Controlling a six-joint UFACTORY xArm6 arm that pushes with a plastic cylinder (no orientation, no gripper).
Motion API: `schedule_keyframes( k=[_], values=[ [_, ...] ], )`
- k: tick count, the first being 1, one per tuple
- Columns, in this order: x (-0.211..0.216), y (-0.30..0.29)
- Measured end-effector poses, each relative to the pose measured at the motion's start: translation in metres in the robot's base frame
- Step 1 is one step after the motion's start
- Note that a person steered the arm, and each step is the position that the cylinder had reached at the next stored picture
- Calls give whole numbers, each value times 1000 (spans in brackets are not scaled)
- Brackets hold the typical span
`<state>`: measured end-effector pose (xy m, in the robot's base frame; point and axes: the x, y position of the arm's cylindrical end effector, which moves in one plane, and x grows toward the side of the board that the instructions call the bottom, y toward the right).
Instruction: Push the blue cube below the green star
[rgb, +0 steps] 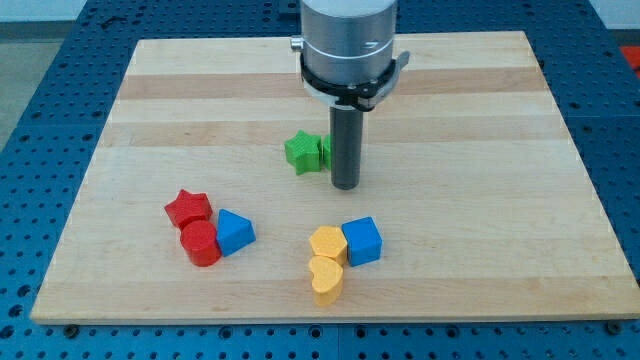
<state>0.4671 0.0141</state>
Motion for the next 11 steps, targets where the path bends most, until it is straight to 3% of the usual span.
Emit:
schedule_keyframes(
  k=[5, 6, 7, 11],
  values=[
    [12, 20],
    [17, 79],
    [86, 126],
    [133, 85]
  ],
)
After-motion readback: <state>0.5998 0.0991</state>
